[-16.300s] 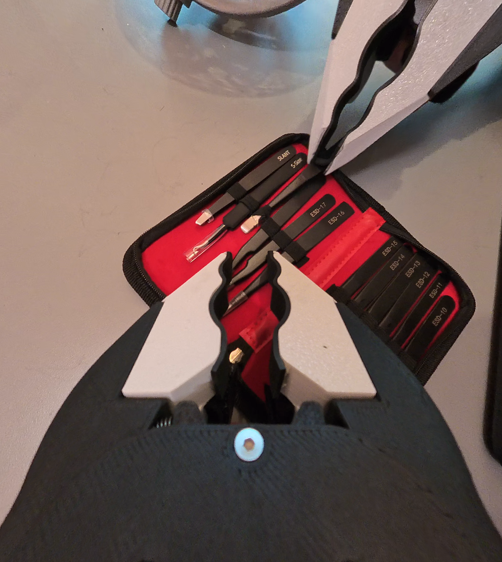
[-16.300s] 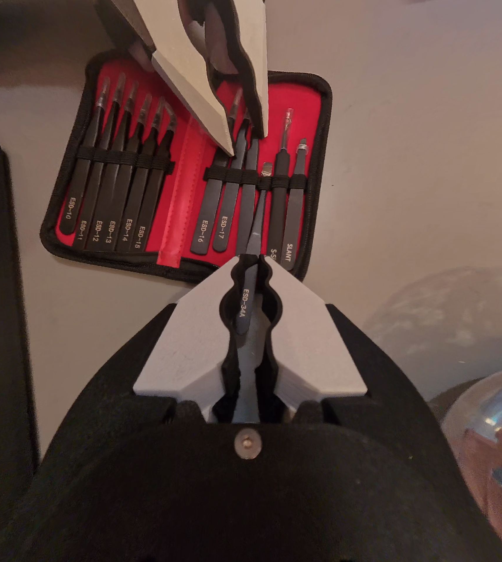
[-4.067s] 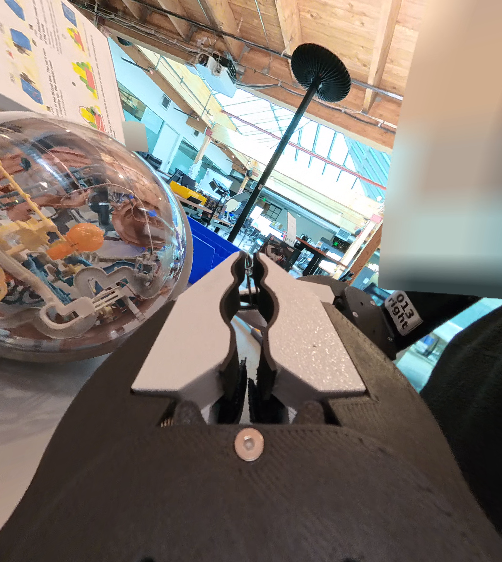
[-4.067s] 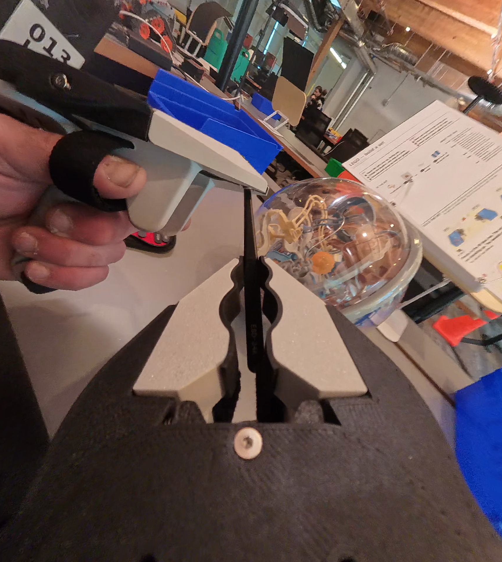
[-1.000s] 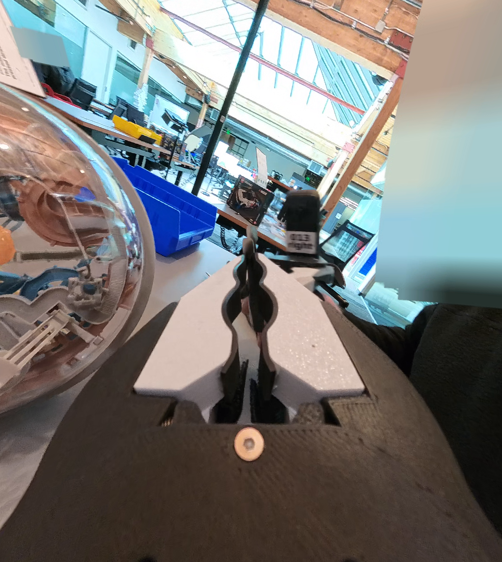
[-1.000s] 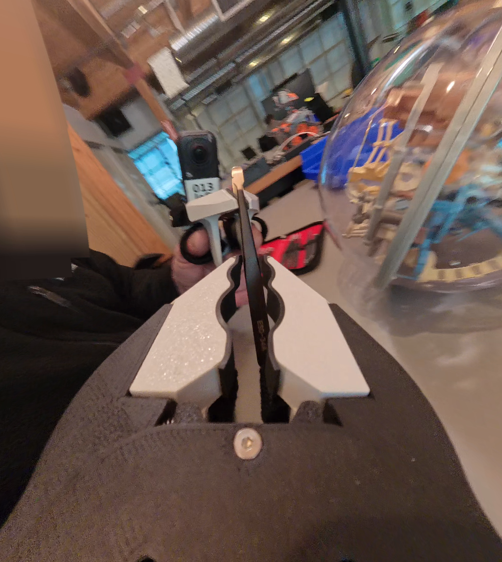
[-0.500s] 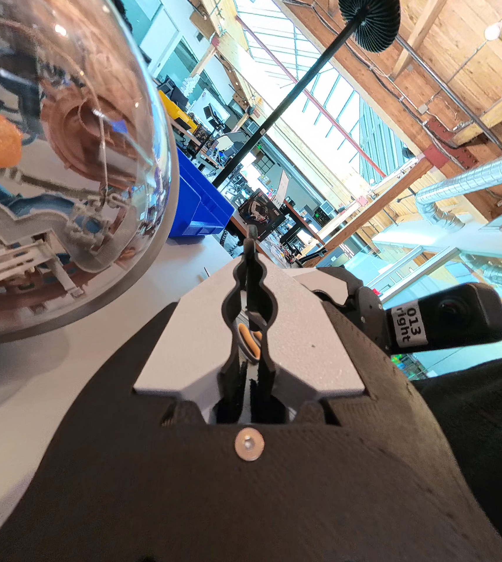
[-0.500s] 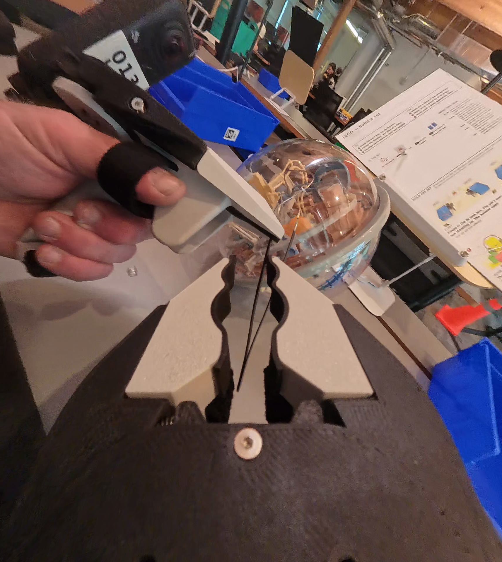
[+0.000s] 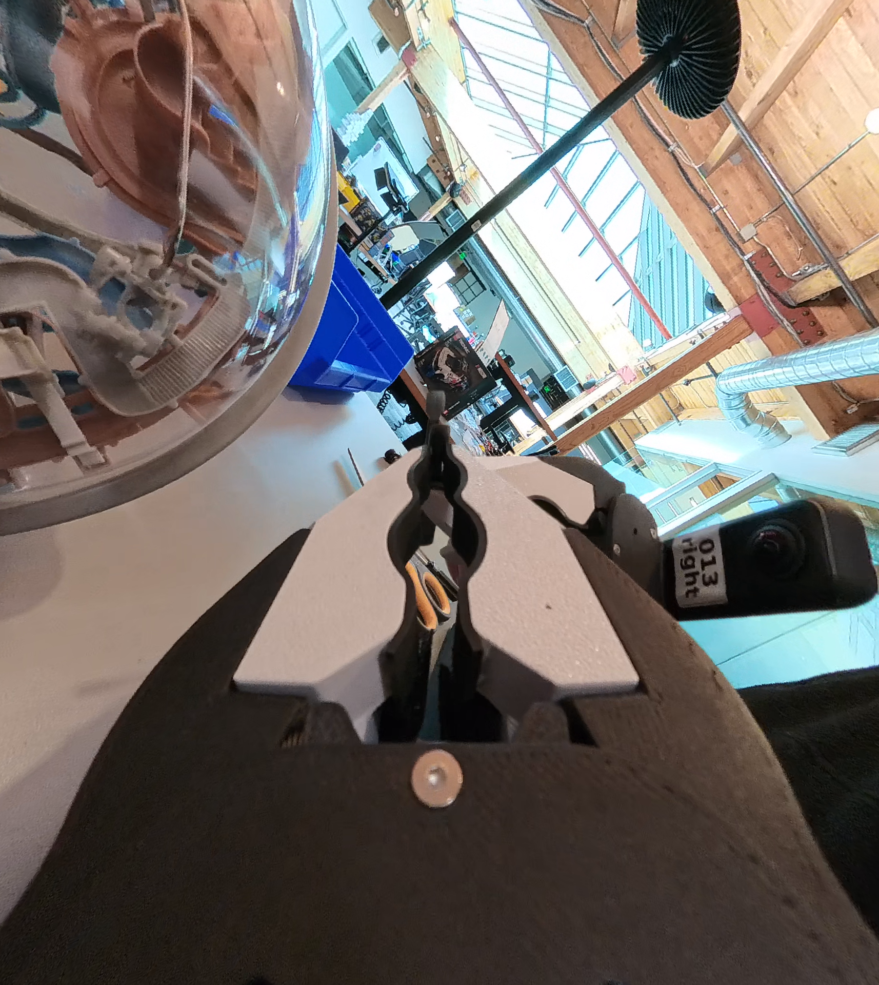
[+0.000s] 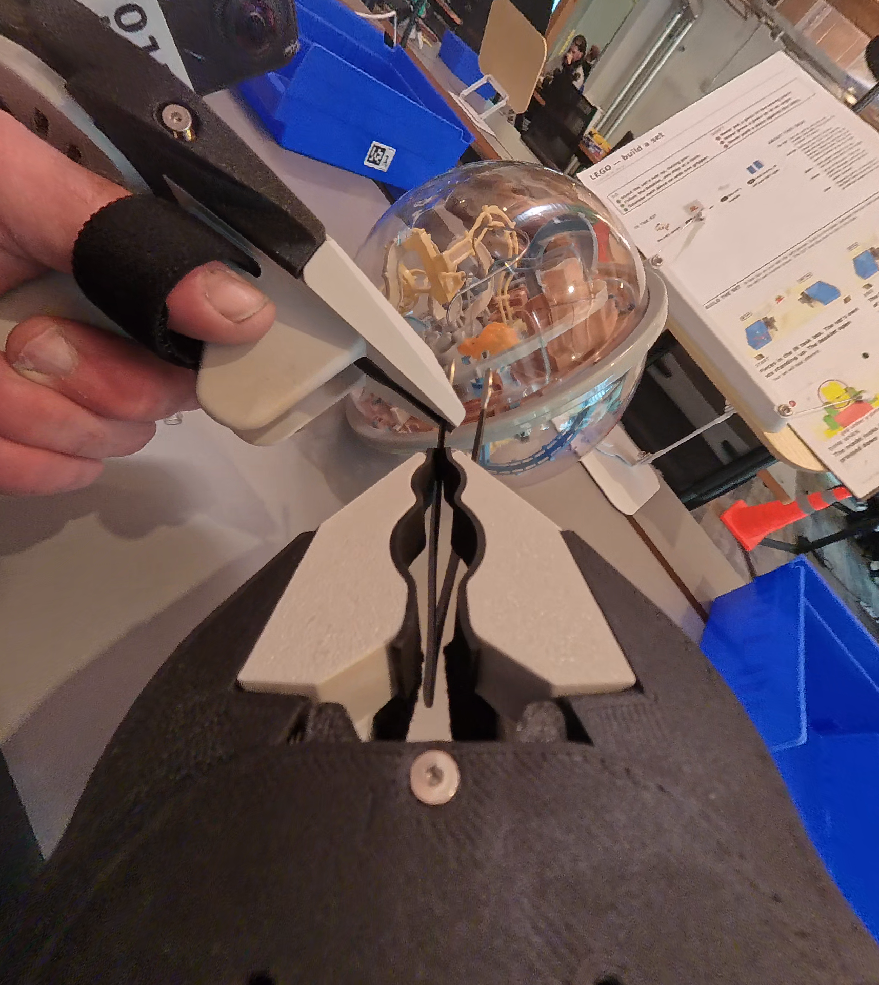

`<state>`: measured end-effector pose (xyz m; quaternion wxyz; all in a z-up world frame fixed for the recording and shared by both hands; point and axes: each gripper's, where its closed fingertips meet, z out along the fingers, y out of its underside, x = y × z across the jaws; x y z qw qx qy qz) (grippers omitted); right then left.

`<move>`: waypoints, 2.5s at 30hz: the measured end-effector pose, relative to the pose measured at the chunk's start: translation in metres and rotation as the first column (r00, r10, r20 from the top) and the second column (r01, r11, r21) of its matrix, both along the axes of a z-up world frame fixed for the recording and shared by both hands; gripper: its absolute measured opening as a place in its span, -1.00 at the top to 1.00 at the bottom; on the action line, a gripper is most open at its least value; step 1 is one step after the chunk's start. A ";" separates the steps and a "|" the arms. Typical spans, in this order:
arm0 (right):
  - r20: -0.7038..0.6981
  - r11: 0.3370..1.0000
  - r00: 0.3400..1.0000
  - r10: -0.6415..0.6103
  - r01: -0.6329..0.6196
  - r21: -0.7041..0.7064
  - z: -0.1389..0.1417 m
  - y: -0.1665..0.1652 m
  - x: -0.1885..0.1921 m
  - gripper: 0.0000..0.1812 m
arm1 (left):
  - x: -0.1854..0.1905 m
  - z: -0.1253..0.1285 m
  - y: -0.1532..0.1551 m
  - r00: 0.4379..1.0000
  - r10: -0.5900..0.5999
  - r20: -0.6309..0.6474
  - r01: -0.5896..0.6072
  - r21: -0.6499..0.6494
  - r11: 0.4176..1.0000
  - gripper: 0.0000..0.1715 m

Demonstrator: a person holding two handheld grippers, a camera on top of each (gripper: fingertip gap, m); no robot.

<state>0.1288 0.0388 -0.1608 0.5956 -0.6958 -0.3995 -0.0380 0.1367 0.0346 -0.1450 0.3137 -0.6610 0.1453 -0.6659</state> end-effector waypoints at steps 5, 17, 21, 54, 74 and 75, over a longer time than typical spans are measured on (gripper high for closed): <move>-0.168 0.994 0.985 0.041 -0.057 -0.092 0.005 0.000 0.007 1.00 | -0.004 0.015 0.000 0.996 0.048 -0.081 -0.030 0.214 0.976 0.84; -0.384 0.926 0.923 0.022 -0.164 -0.341 -0.009 0.018 0.035 1.00 | -0.066 0.107 0.161 0.773 0.405 -0.488 0.153 0.763 0.628 -0.10; -0.415 0.911 0.910 0.013 -0.182 -0.370 -0.015 0.023 0.038 1.00 | -0.036 0.072 0.185 0.748 0.109 -0.654 0.371 0.549 0.749 -0.17; -0.537 0.741 0.835 0.120 -0.436 -0.511 -0.018 -0.030 0.022 1.00 | -0.058 0.036 0.070 0.773 -0.134 -0.620 0.535 0.523 0.664 -0.33; -0.474 0.623 0.866 0.158 -0.460 -0.633 -0.034 -0.059 0.035 1.00 | -0.061 0.037 0.033 0.793 -0.120 -0.597 0.519 0.558 0.648 -0.33; -0.467 0.618 0.869 0.160 -0.458 -0.640 -0.035 -0.059 0.034 1.00 | -0.061 0.037 0.032 0.794 -0.120 -0.596 0.518 0.560 0.647 -0.33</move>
